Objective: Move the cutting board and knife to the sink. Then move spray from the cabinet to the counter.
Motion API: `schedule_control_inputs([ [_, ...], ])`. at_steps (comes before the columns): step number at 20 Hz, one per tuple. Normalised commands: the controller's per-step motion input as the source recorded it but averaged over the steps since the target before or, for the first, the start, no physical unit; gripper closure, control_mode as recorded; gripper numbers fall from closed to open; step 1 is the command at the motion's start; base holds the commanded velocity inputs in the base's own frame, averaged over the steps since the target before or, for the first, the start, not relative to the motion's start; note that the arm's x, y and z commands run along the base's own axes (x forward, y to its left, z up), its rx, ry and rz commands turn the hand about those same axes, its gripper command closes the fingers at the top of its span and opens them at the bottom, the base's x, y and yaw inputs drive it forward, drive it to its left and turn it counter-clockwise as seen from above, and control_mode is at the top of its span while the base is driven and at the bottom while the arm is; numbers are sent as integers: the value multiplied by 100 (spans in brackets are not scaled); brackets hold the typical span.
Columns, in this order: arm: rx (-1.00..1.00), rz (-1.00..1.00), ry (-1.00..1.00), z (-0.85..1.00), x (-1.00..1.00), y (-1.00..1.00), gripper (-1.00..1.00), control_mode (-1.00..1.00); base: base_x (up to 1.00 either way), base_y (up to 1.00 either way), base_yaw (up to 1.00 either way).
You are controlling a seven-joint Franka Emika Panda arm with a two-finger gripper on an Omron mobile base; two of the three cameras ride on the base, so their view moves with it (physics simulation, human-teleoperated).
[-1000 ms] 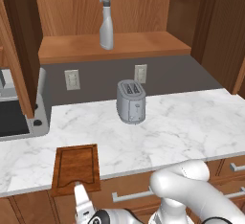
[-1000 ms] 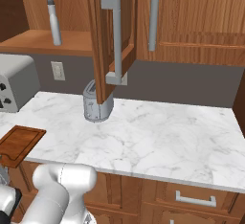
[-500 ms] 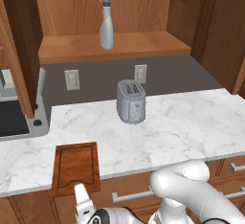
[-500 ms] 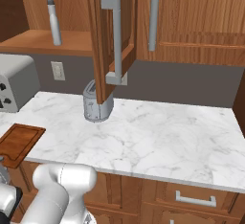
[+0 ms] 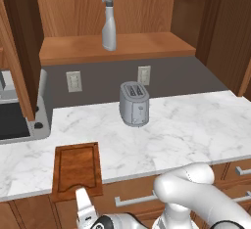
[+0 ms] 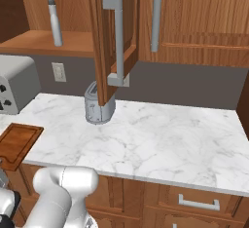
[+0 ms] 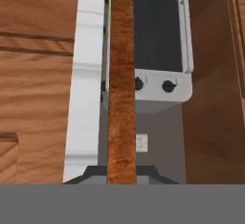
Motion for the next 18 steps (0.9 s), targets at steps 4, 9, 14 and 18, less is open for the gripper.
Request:
schedule_control_inputs([
  [4,0,0,-6,66,-7,0,100,-100,0,0,0],
  [9,0,0,-2,92,-1,0,100,-100,0,0,0],
  [14,0,0,6,100,0,-9,100,-100,0,0,0],
  [18,0,0,16,99,0,-15,100,-100,0,0,0],
])
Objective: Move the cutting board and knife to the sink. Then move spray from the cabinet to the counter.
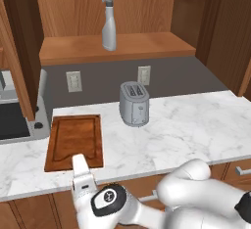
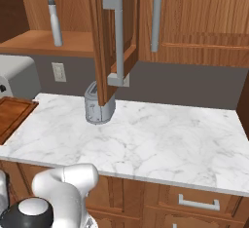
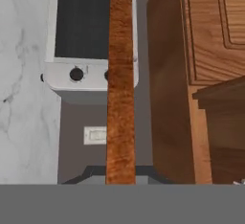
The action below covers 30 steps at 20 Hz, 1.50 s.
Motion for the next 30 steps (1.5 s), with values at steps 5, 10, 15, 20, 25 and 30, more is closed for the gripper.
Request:
schedule_control_inputs([
  [5,0,0,23,90,0,-9,100,-100,0,0,0],
  [10,0,0,24,56,0,-5,100,-100,0,0,0],
  [15,0,-3,27,41,0,-17,100,-100,0,0,0],
  [20,0,-8,37,62,0,-9,100,-100,0,0,0],
  [25,0,-6,36,60,19,-43,100,-100,0,0,0],
  [30,0,0,40,46,2,-44,100,-100,0,0,0],
])
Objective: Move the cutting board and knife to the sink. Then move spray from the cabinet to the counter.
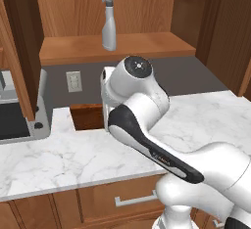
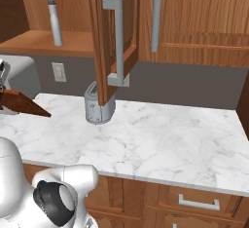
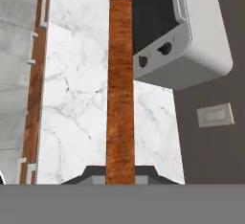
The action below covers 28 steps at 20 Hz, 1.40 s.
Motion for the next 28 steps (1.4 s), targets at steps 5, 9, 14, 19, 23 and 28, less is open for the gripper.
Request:
schedule_control_inputs([
  [5,0,0,31,16,2,-48,100,-100,0,0,0],
  [9,0,0,15,0,6,-51,100,-100,0,0,0],
  [14,-1,0,8,0,8,-47,100,-100,0,0,0],
  [19,-1,-1,16,0,0,-45,100,-100,0,0,0],
  [23,0,0,7,0,17,-52,100,-100,0,0,0],
  [28,0,0,5,0,23,-49,100,-100,0,0,0],
])
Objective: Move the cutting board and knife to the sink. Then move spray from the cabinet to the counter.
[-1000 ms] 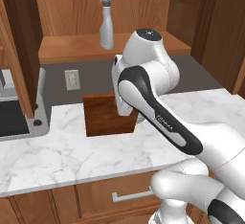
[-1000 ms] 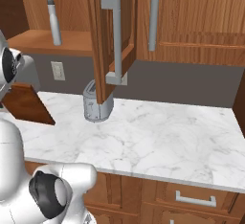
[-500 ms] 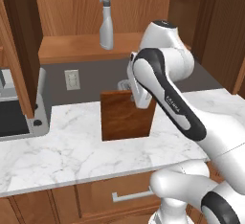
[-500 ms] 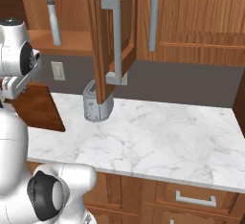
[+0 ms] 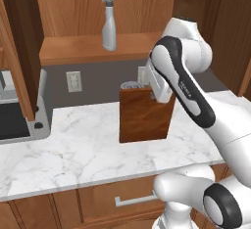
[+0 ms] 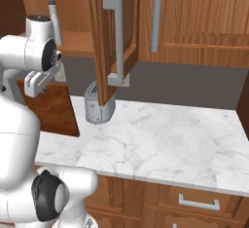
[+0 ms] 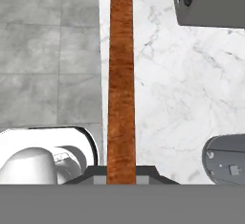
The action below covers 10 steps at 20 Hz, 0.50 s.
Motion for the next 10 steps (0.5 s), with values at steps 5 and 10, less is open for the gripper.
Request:
schedule_control_inputs([
  [5,0,0,6,0,17,-48,100,-100,0,0,0],
  [10,0,0,6,0,23,-26,100,-100,0,0,0],
])
